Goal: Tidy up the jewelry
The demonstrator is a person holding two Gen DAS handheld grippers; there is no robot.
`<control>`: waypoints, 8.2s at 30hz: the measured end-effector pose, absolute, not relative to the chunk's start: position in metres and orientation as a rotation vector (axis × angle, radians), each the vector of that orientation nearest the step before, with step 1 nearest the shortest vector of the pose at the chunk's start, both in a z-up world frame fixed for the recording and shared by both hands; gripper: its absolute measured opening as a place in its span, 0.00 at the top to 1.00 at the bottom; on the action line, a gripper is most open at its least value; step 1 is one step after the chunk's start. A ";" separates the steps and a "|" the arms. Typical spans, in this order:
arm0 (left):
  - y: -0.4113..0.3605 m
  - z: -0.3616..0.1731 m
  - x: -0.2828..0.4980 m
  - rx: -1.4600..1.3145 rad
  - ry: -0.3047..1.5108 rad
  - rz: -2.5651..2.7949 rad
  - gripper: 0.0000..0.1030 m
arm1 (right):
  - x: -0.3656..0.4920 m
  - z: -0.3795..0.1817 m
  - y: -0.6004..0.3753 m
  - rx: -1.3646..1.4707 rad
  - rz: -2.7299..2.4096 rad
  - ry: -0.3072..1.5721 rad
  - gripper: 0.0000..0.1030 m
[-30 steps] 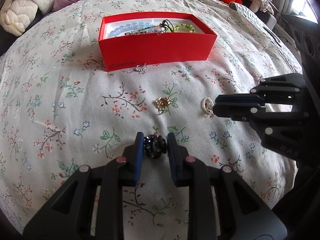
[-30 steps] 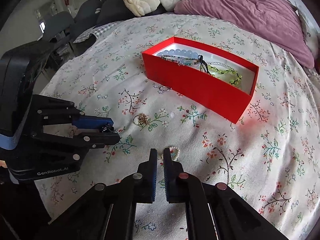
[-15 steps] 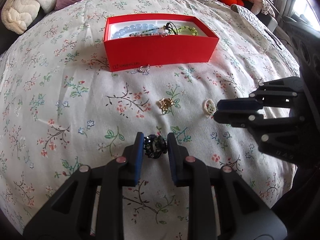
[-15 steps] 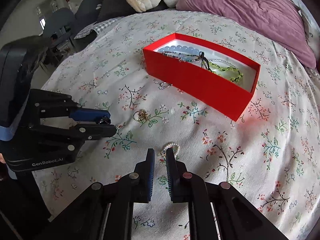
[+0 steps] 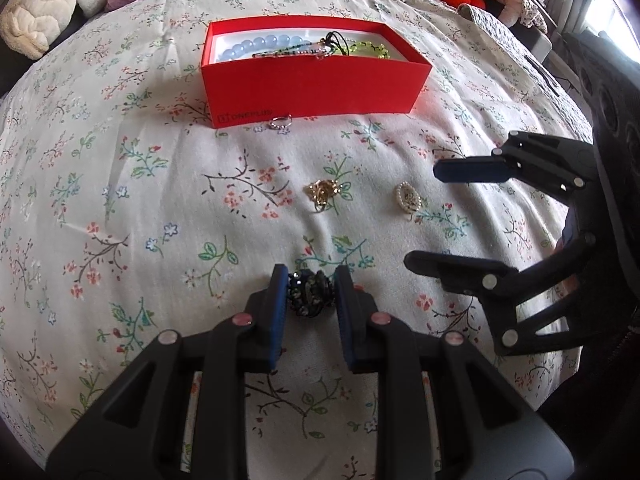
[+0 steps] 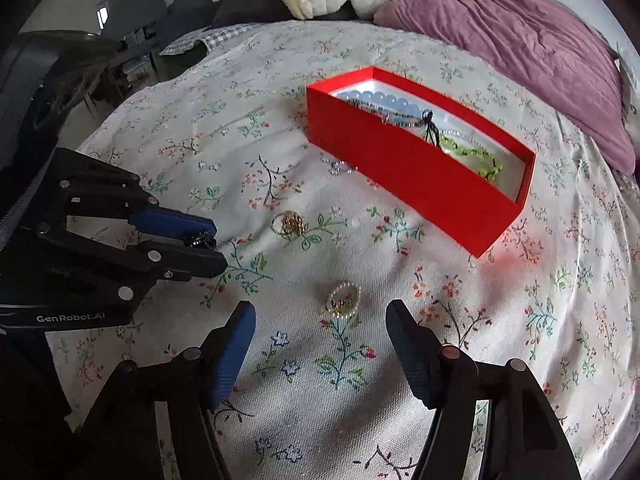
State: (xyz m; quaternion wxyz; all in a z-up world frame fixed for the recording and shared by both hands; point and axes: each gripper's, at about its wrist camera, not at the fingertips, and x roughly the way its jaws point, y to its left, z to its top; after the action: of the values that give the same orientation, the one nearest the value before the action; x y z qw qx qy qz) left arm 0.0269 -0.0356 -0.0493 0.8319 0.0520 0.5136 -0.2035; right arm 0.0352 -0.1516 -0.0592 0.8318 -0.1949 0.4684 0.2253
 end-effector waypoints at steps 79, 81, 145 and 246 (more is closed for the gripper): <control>-0.039 -0.051 0.031 0.101 1.110 -0.451 0.75 | 0.030 -0.073 -0.154 -0.288 0.246 1.021 0.71; -0.039 -0.052 0.031 0.102 1.109 -0.450 0.75 | 0.030 -0.073 -0.155 -0.293 0.247 1.022 0.83; -0.054 0.000 0.170 -0.121 0.953 -0.249 0.75 | 0.152 0.009 -0.214 0.207 0.237 0.945 0.91; -0.057 -0.047 0.065 0.118 1.076 -0.508 0.98 | 0.047 -0.071 -0.173 -0.361 0.336 1.087 0.17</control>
State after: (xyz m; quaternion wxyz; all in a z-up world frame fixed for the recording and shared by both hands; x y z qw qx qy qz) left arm 0.0647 -0.0567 -0.0467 0.8266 0.0555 0.5065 -0.2389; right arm 0.0470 -0.1733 -0.0707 0.8271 -0.1700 0.5118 0.1583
